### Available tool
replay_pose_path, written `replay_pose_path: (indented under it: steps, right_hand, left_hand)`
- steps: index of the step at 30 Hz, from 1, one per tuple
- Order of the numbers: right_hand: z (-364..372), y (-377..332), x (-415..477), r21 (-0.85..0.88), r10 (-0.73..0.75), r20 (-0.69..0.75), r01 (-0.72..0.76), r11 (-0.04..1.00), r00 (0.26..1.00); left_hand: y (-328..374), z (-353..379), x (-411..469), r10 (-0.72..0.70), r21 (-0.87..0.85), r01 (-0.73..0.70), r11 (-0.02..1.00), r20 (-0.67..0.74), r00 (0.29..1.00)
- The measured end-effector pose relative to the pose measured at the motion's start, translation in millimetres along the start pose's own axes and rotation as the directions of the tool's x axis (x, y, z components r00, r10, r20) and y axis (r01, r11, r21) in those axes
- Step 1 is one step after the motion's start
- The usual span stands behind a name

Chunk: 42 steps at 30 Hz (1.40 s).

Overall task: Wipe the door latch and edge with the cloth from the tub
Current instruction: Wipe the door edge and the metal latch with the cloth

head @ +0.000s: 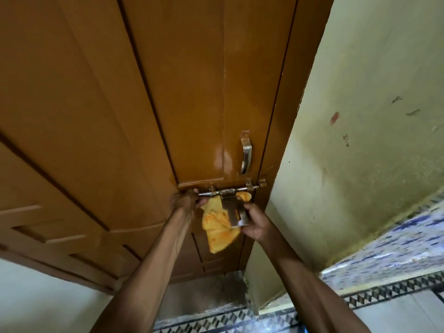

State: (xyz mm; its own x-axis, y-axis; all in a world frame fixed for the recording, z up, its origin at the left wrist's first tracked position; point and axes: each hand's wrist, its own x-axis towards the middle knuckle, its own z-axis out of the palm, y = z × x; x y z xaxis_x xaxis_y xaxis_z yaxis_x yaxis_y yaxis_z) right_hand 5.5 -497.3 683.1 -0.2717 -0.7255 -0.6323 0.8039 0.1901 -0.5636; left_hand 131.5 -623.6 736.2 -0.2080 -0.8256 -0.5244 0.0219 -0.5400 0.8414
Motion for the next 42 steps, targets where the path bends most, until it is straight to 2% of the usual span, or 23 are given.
replay_pose_path:
  steps: [4,8,11,14,20,26,32,36,39,42]
  right_hand:
    - [6,12,-5,0.204,-0.018,0.077,0.002,0.979,0.997]
    - [4,2,-17,0.179,-0.092,0.133,0.068,0.982,0.987]
    - [-4,1,-30,0.140,-0.110,0.118,0.093,0.986,0.987]
    - [-20,11,-45,0.191,-0.097,0.092,0.078,0.978,0.991]
    - [-35,23,-66,0.293,-0.104,0.128,0.063,0.954,0.986]
    - [3,-1,-49,0.173,-0.071,0.095,0.053,0.983,0.993]
    - [-6,-10,-59,-0.165,-0.034,0.021,0.037,0.986,0.999]
    - [-13,-4,-70,-0.194,-0.035,-0.056,0.023,0.981,0.998]
    - [-3,-13,-62,-0.210,0.021,-0.093,-0.041,0.977,0.995]
    - [13,-20,-49,-0.246,-0.009,-0.090,-0.013,0.969,0.996]
  left_hand:
    - [-1,-2,-1,-0.033,-0.079,0.032,0.996,-0.005,0.999]
    - [-3,0,2,-0.027,-0.123,0.024,0.992,-0.027,0.999]
    - [-3,2,2,-0.038,-0.156,0.033,0.987,-0.031,0.999]
    - [-4,1,3,-0.045,-0.179,0.042,0.983,-0.014,0.999]
    - [-4,-2,4,-0.049,-0.164,0.051,0.985,0.016,0.999]
    - [-2,1,0,-0.052,-0.120,0.051,0.991,-0.006,0.999]
    - [-1,1,4,-0.067,-0.144,0.066,0.987,0.000,0.998]
    - [-2,0,4,-0.069,-0.161,0.069,0.985,0.003,0.998]
    - [-2,1,6,-0.071,-0.159,0.069,0.985,-0.006,0.997]
    - [-3,0,5,-0.061,-0.157,0.061,0.986,0.000,0.998]
